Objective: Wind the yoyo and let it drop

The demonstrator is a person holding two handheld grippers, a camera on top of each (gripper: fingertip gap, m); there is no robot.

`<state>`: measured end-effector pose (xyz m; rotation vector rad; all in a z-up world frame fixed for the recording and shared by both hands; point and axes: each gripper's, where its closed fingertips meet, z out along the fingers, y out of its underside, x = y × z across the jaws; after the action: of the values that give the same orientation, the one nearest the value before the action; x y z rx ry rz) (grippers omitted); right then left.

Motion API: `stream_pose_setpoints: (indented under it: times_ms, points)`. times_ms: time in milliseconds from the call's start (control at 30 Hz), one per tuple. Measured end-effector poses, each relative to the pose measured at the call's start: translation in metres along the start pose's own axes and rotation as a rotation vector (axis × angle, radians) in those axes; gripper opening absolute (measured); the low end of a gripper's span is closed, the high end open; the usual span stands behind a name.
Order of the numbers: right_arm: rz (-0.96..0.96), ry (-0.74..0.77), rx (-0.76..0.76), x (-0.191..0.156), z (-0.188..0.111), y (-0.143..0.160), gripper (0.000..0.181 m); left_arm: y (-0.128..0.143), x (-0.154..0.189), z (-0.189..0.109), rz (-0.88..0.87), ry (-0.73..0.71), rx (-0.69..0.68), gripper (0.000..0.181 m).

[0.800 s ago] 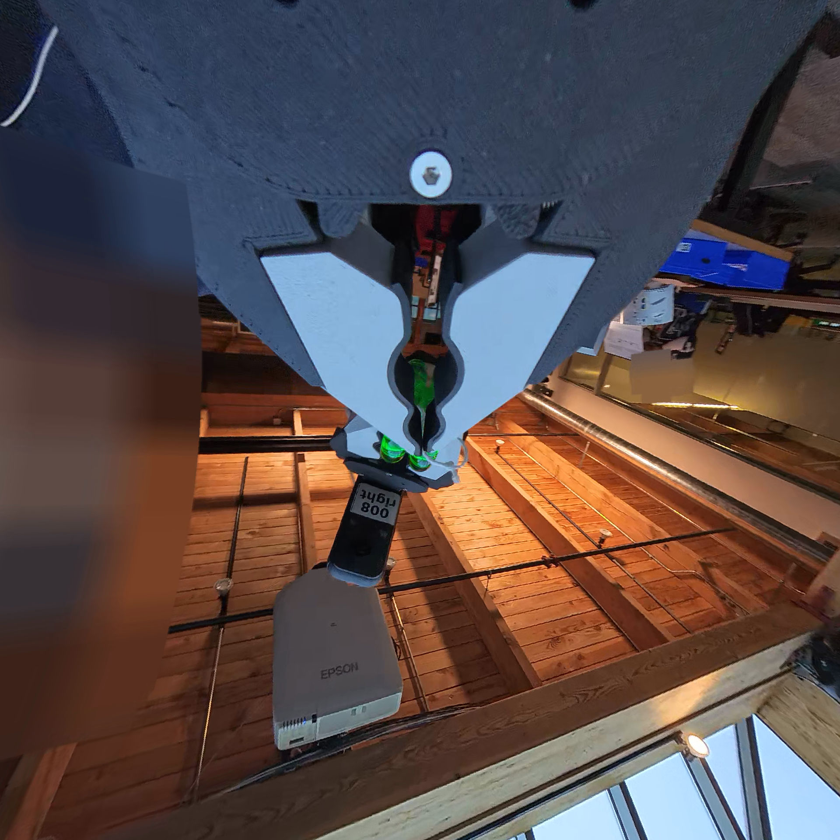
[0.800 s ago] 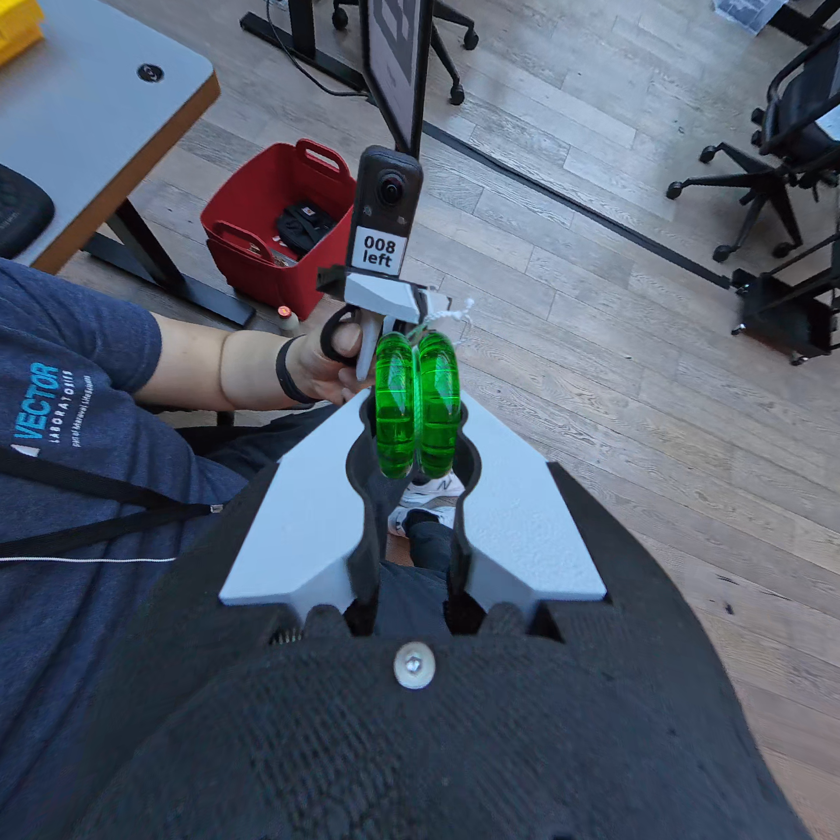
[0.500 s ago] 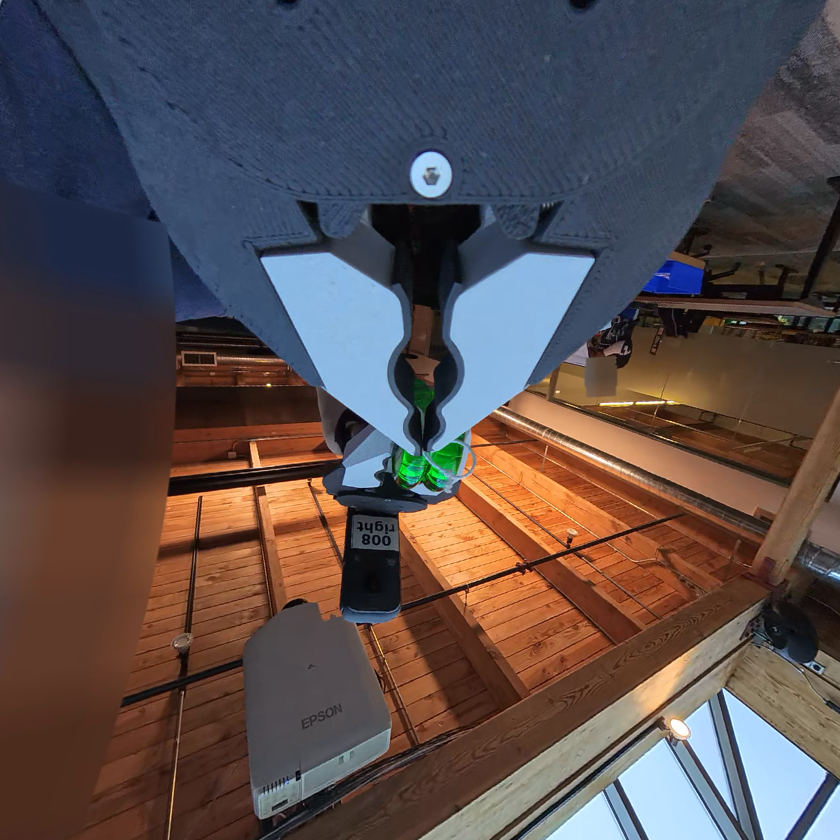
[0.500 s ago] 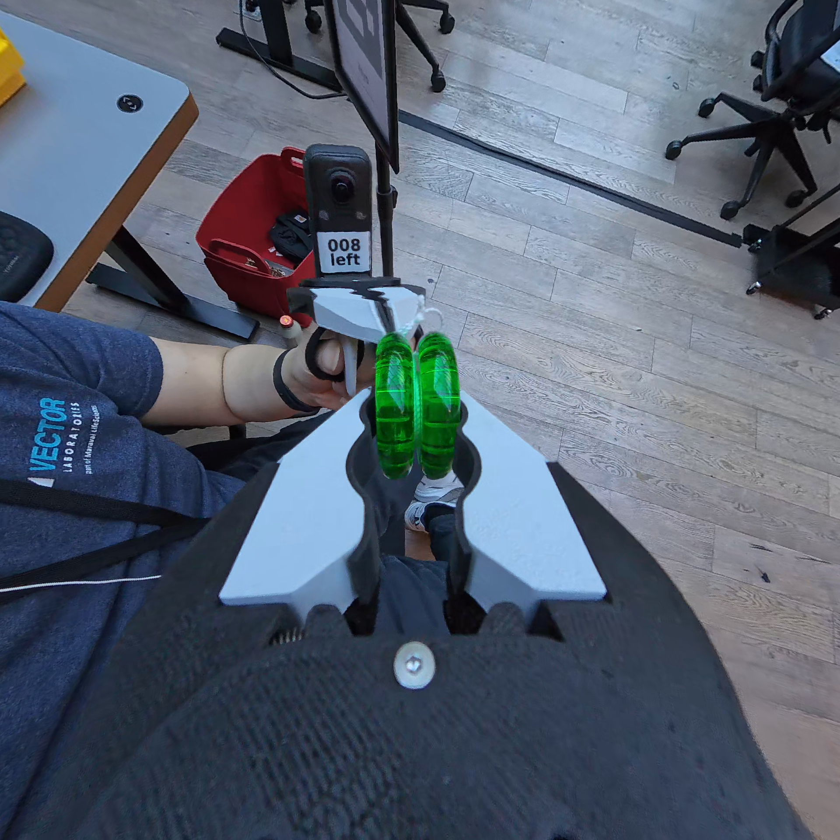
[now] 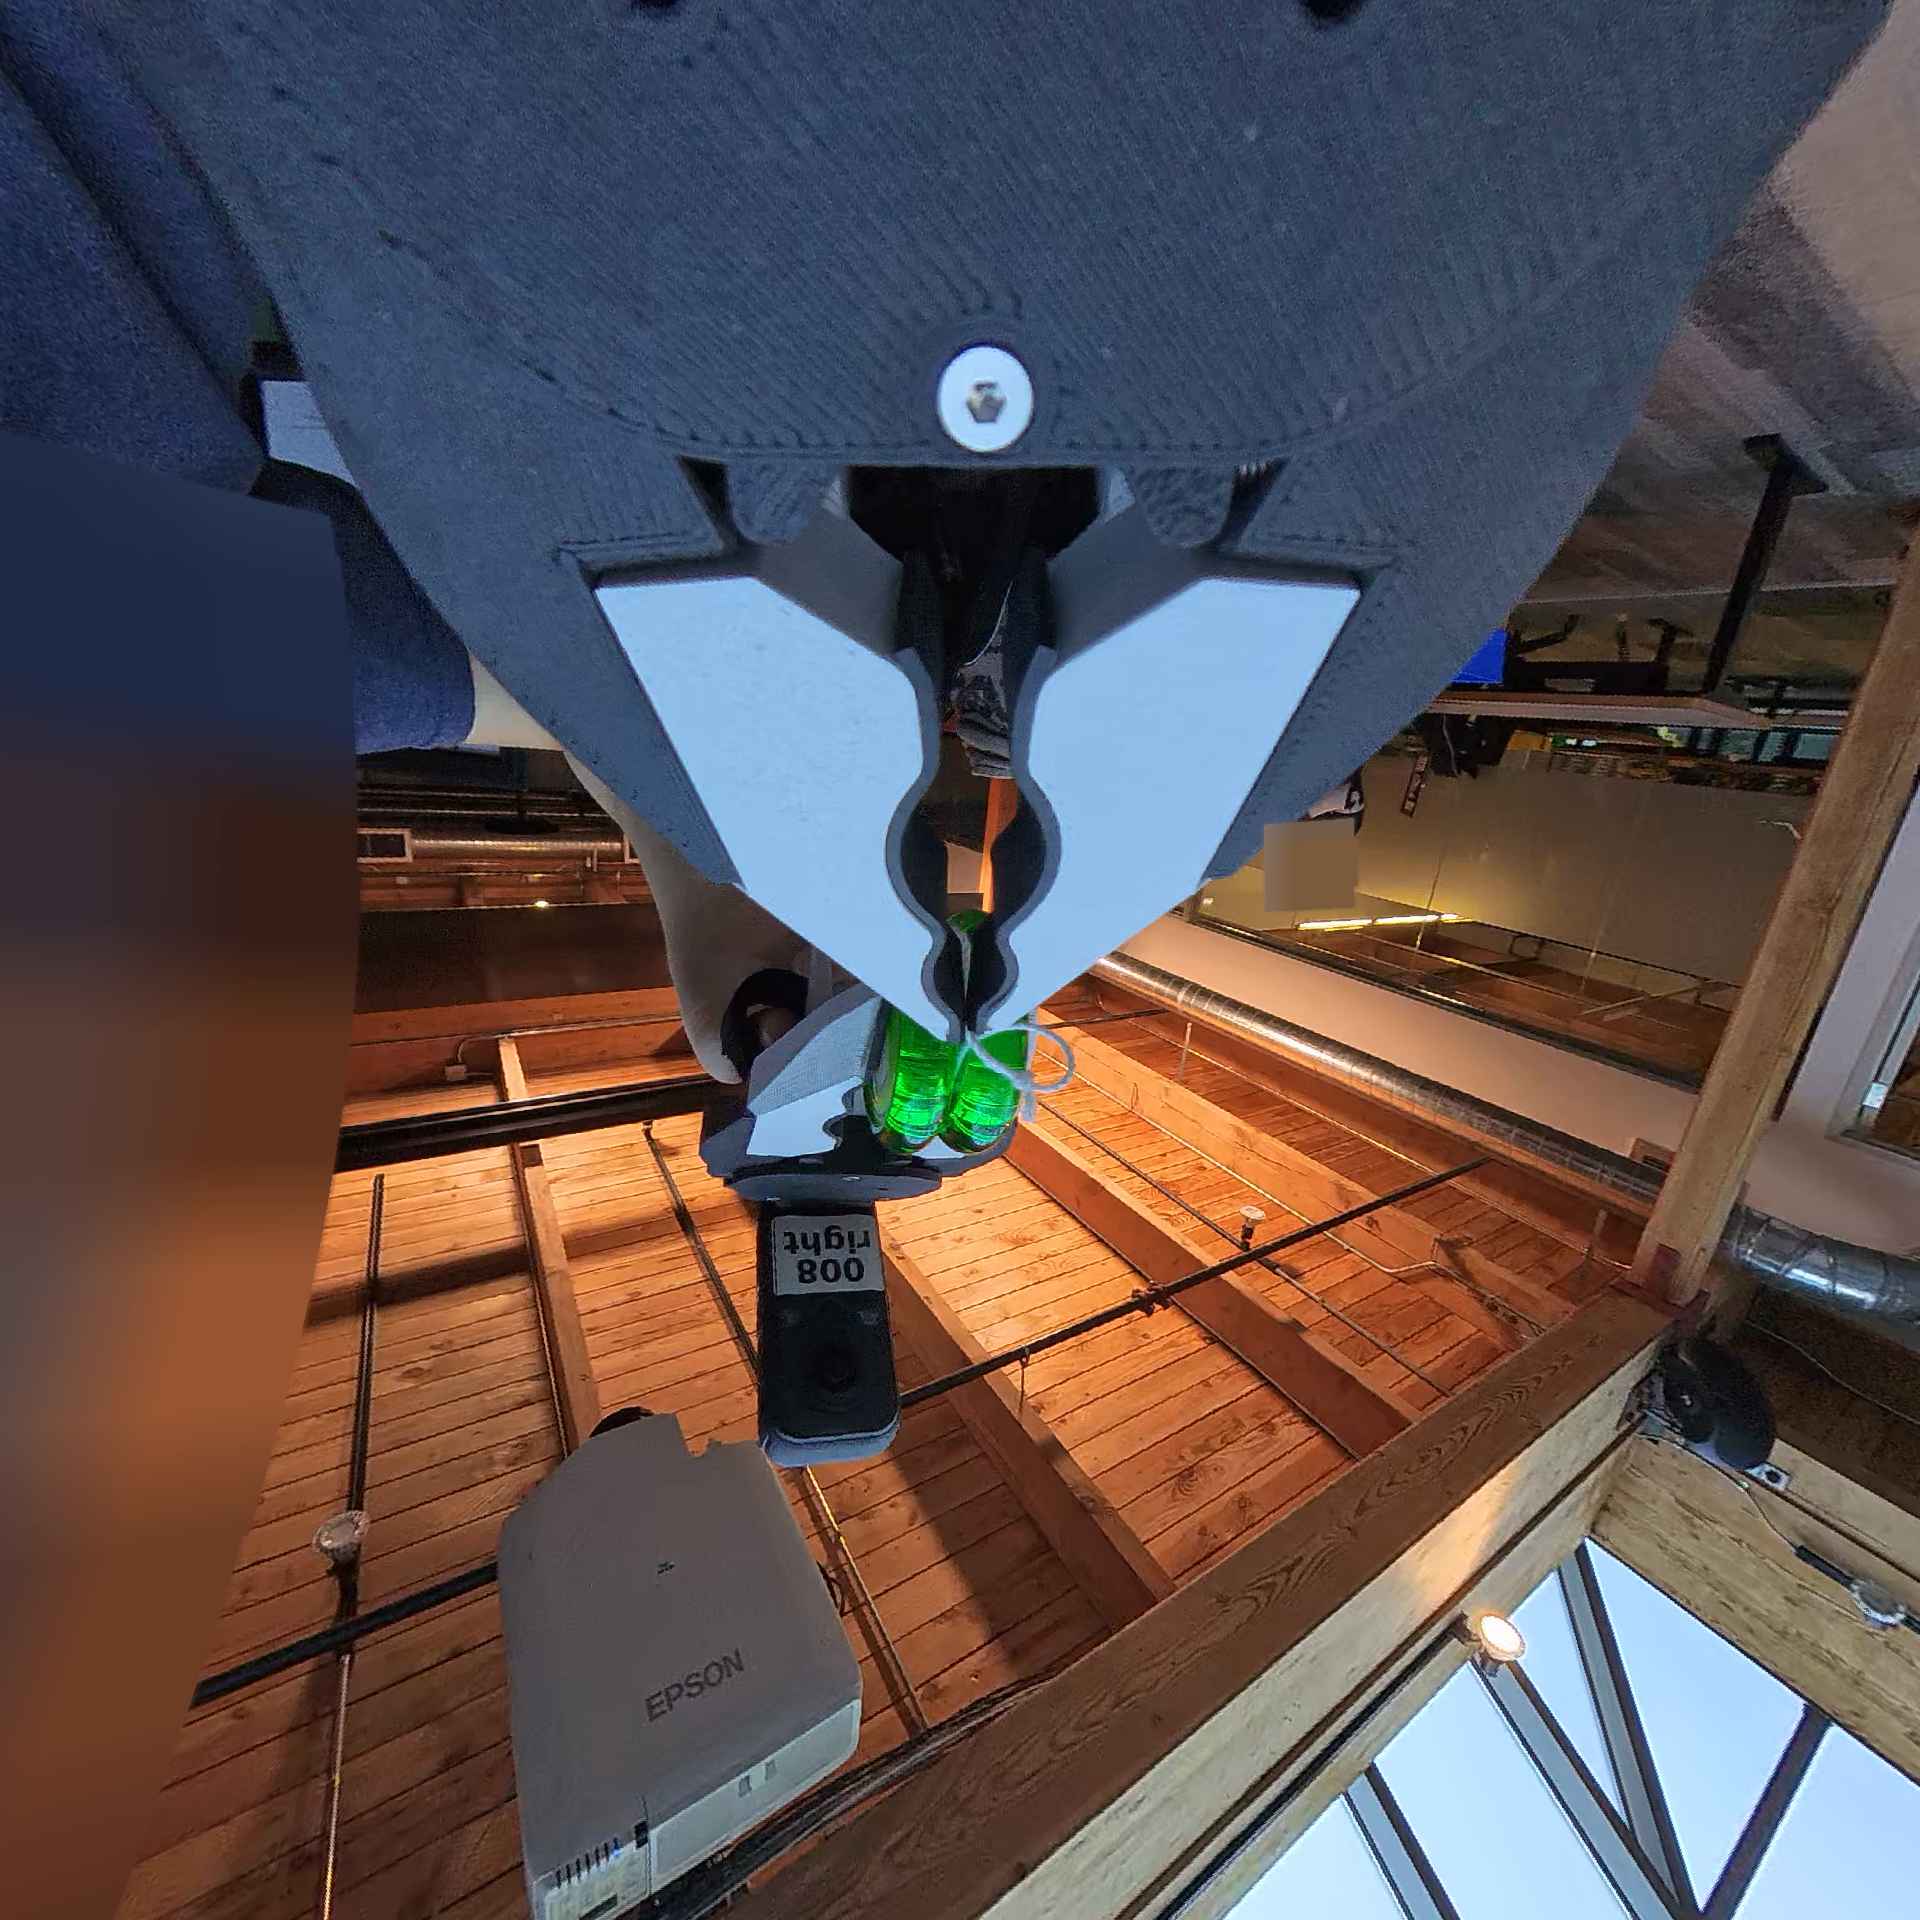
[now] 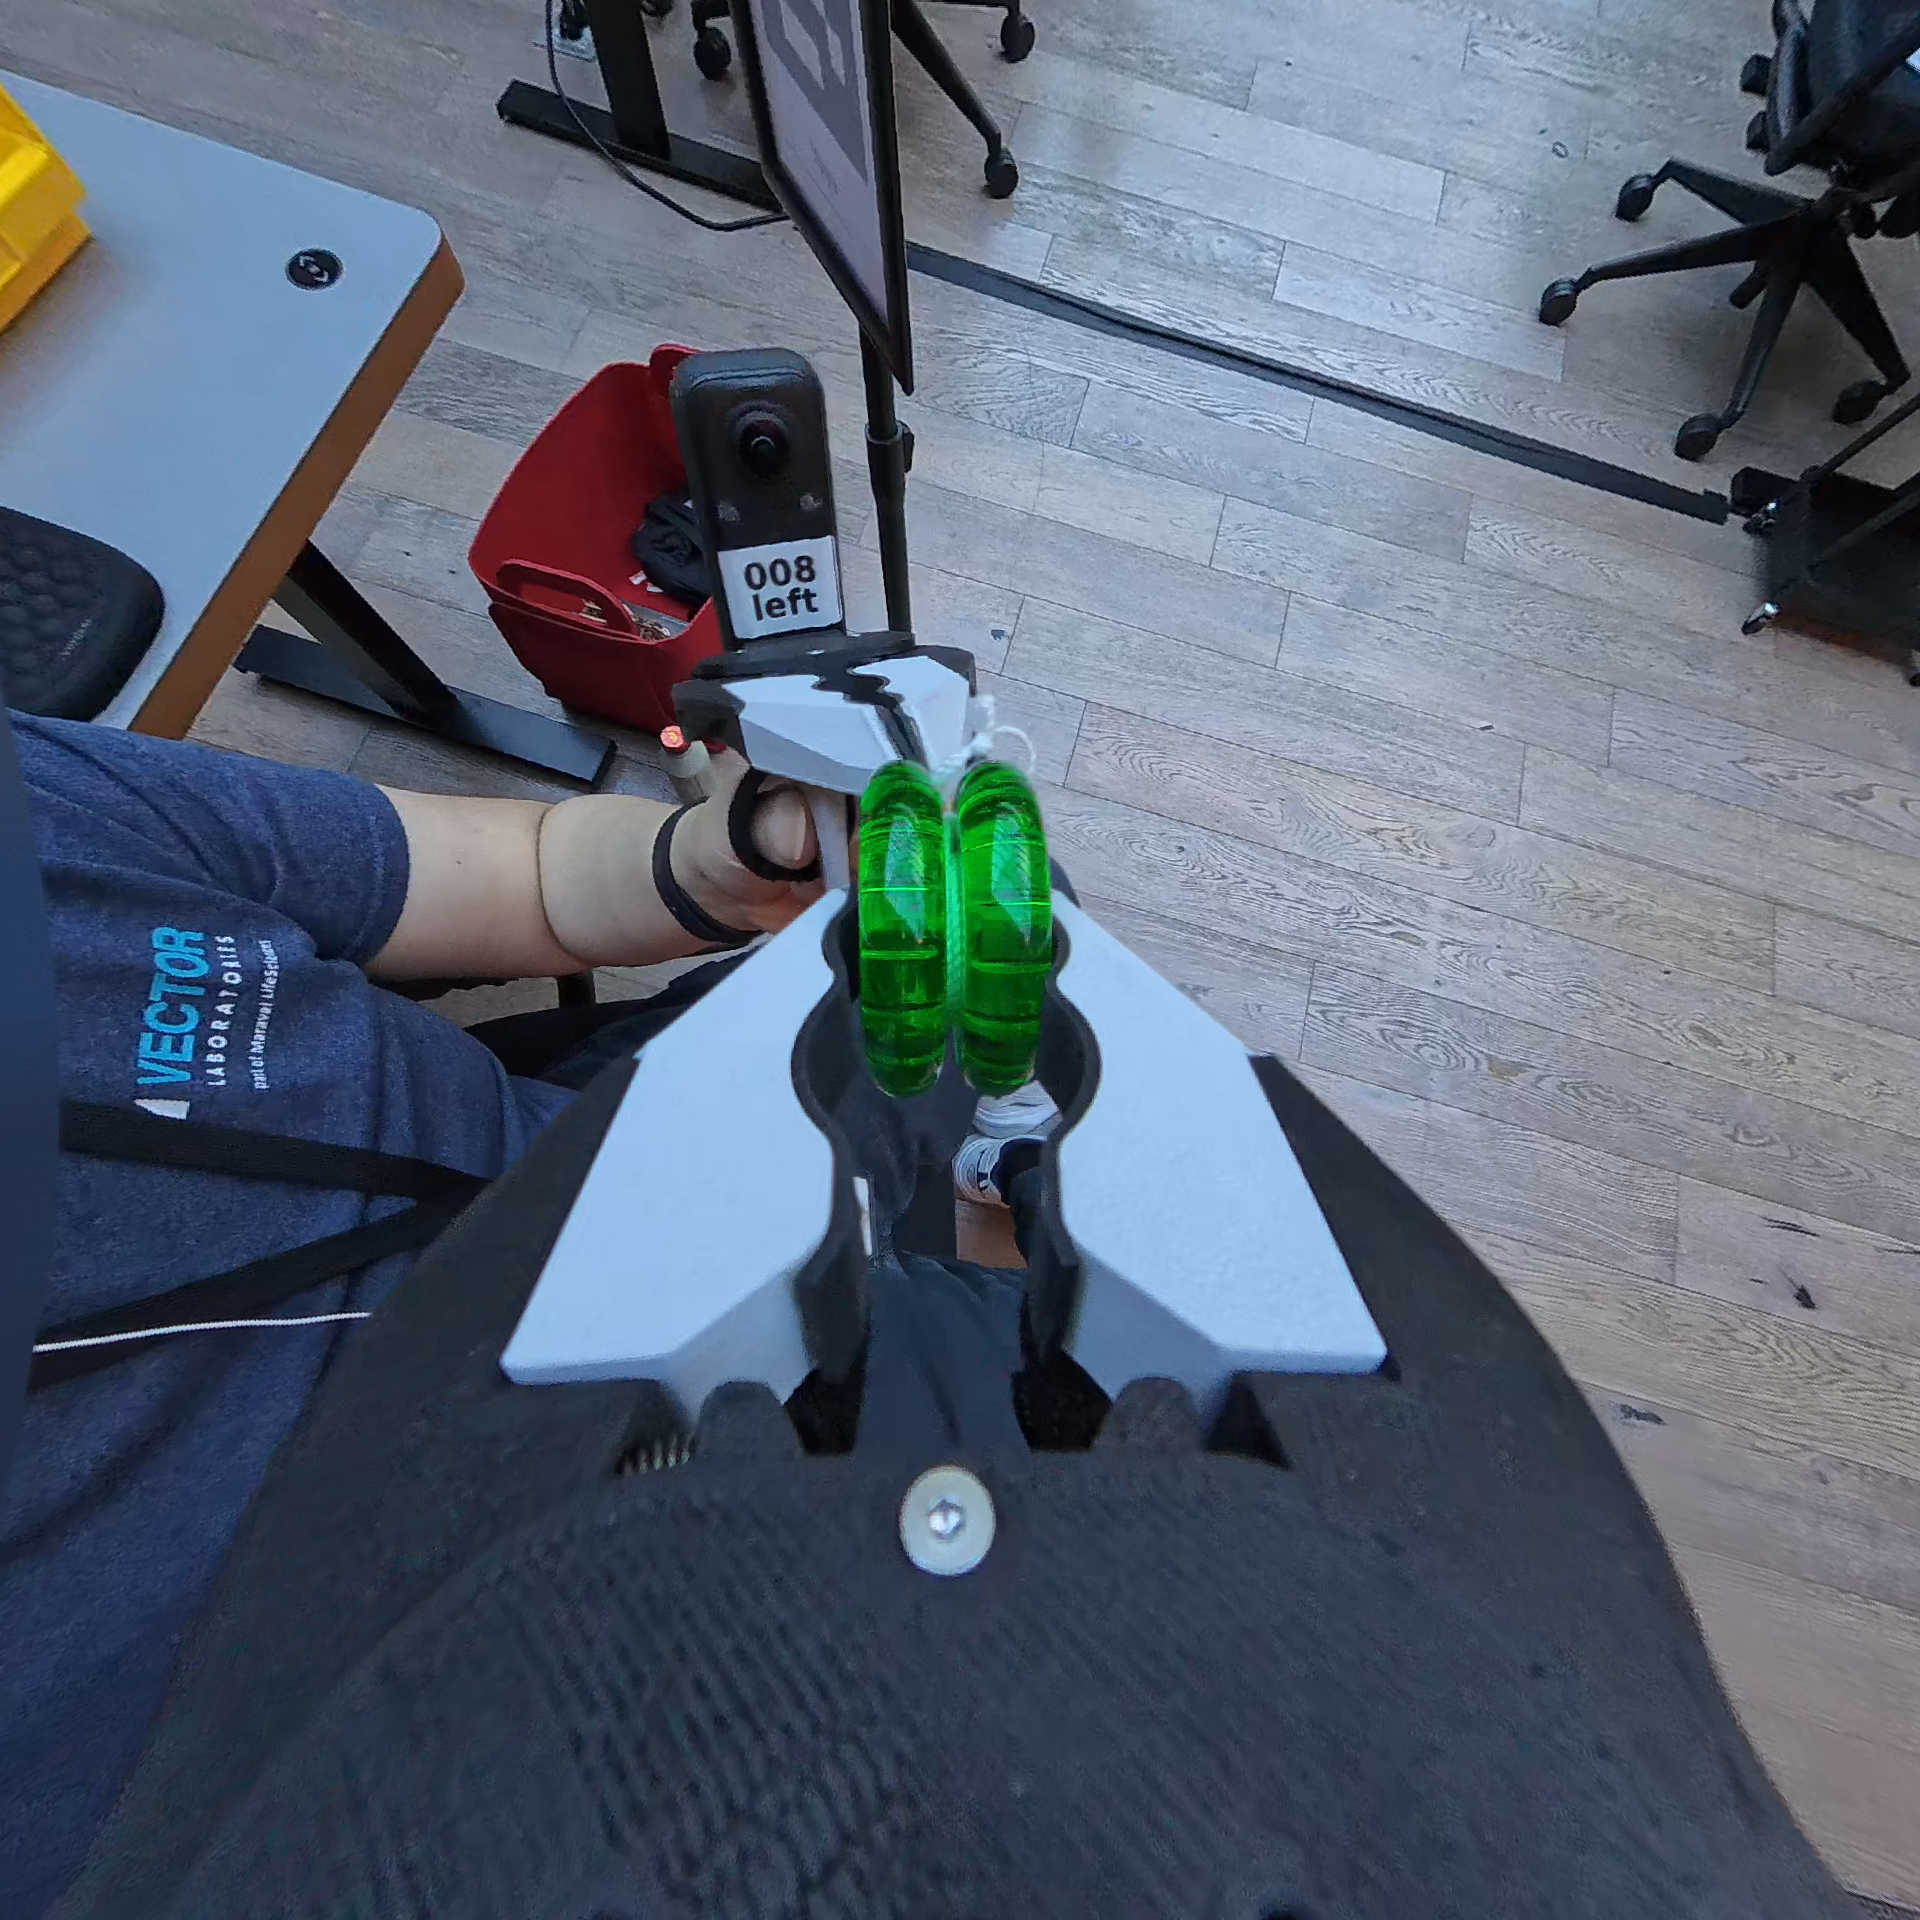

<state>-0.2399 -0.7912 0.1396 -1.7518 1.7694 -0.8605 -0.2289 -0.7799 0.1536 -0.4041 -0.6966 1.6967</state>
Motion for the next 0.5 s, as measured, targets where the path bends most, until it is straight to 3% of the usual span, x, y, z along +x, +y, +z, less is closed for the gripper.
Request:
stream_pose_setpoints:
  times_ms: [500]
  points:
    - [0.011,0.018,-0.036,0.0081,0.0038,0.0061,0.028,0.0073,0.0006,0.0022,0.053,-0.007,-0.044,0.000]
